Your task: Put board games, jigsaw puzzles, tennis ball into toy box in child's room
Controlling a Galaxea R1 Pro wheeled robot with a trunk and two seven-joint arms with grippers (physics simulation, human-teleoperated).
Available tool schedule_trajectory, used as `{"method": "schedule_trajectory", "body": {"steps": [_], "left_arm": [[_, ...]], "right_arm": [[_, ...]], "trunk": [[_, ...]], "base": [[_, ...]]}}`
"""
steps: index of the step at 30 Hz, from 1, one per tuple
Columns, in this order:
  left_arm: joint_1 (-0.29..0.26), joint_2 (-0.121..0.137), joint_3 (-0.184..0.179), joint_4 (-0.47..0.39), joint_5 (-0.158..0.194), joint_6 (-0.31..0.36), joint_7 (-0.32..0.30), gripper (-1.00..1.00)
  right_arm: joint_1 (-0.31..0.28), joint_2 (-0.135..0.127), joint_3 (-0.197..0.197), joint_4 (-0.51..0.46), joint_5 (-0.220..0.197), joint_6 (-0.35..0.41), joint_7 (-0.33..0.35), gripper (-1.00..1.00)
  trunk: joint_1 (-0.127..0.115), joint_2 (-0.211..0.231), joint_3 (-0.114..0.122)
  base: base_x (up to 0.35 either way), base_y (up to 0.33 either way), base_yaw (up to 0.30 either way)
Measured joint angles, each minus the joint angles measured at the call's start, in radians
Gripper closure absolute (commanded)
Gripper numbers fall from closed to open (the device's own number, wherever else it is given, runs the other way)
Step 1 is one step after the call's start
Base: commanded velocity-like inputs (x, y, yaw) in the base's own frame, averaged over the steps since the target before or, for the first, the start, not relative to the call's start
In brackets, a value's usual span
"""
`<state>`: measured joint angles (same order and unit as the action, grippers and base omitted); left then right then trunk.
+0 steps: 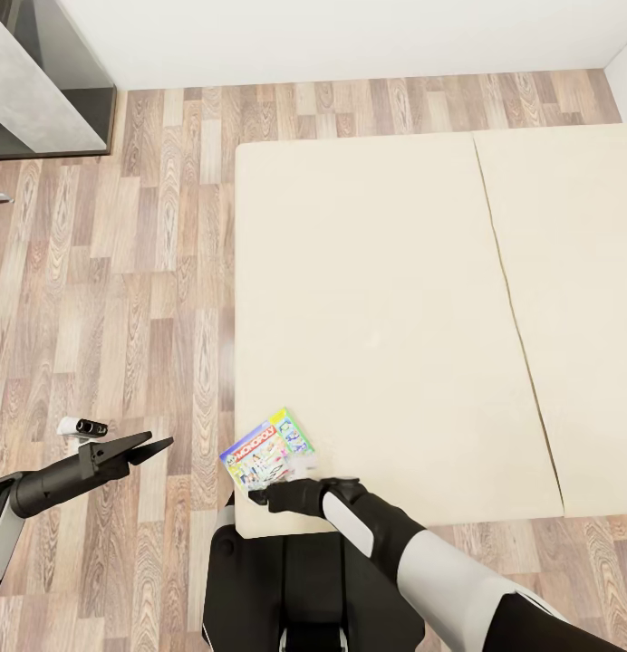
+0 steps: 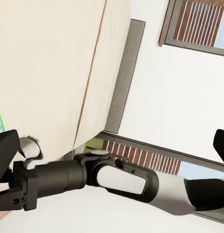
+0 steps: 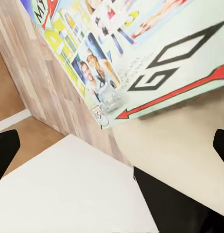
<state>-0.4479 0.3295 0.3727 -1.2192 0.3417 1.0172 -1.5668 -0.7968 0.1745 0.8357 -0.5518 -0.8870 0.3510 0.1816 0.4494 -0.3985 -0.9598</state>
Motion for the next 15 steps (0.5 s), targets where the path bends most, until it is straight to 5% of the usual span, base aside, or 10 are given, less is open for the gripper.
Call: {"method": "schedule_trajectory", "body": {"steps": [15], "left_arm": [[0.000,0.000,0.000,0.000,0.000,0.000,0.000,-1.00]], "right_arm": [[0.000,0.000,0.000,0.029,0.001,-0.016,0.001,-1.00]], "trunk": [[0.000,0.000,0.000]], "base": [[0.000,0.000,0.000]]}}
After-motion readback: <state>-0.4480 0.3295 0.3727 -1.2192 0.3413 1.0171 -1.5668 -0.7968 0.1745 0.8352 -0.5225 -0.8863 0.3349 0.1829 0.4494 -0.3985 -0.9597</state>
